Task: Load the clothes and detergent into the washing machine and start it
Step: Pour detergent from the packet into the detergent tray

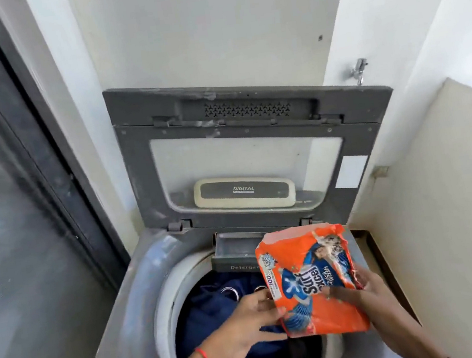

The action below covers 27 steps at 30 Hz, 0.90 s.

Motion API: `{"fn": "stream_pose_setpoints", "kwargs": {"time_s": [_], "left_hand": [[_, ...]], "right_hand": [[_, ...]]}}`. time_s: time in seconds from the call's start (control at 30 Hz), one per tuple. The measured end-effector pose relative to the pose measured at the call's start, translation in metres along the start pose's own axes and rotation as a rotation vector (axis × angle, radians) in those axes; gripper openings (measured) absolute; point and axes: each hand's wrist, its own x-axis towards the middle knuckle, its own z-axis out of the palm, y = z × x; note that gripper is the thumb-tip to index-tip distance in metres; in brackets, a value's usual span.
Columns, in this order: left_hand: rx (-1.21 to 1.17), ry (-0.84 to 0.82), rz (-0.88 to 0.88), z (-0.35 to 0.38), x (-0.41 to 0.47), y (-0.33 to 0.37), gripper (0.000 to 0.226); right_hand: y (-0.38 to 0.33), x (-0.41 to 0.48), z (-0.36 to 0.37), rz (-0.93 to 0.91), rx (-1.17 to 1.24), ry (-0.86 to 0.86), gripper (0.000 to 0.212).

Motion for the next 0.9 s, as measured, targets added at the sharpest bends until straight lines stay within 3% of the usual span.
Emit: {"fn": "stream_pose_setpoints", "kwargs": {"time_s": [0.07,0.17,0.23,0.33,0.47,0.57,0.6,0.73,0.9], "left_hand": [[-0.072,0.053,0.029,-0.003,0.012,-0.004,0.028],[-0.182,0.056,0.031,-0.008,0.029,-0.003,0.034],[-0.223,0.068,0.01,-0.011,0.038,-0.002,0.029],[-0.226,0.064,-0.013,-0.01,0.053,0.001,0.024],[-0.242,0.02,-0.039,-0.004,0.067,0.006,0.024],[-0.306,0.019,-0.049,-0.003,0.076,0.011,0.026],[-0.33,0.02,-0.05,-0.004,0.078,0.013,0.026],[-0.422,0.078,-0.055,-0.012,0.083,0.018,0.014],[-0.514,0.167,-0.095,-0.032,0.082,0.008,0.014]], "right_hand": [[0.004,0.007,-0.002,-0.006,0.036,-0.03,0.076],[0.014,0.014,-0.005,-0.022,0.226,-0.033,0.084],[0.027,0.018,-0.001,-0.011,0.334,-0.007,0.101],[0.05,0.03,0.014,0.061,0.299,0.067,0.111],[0.055,0.047,0.033,0.11,0.258,0.105,0.088],[0.049,0.061,0.035,0.078,0.243,0.174,0.042],[0.047,0.066,0.034,0.072,0.224,0.194,0.036],[0.029,0.083,0.032,0.039,0.1,0.215,0.021],[0.021,0.102,0.023,-0.009,-0.077,0.219,0.033]]}}
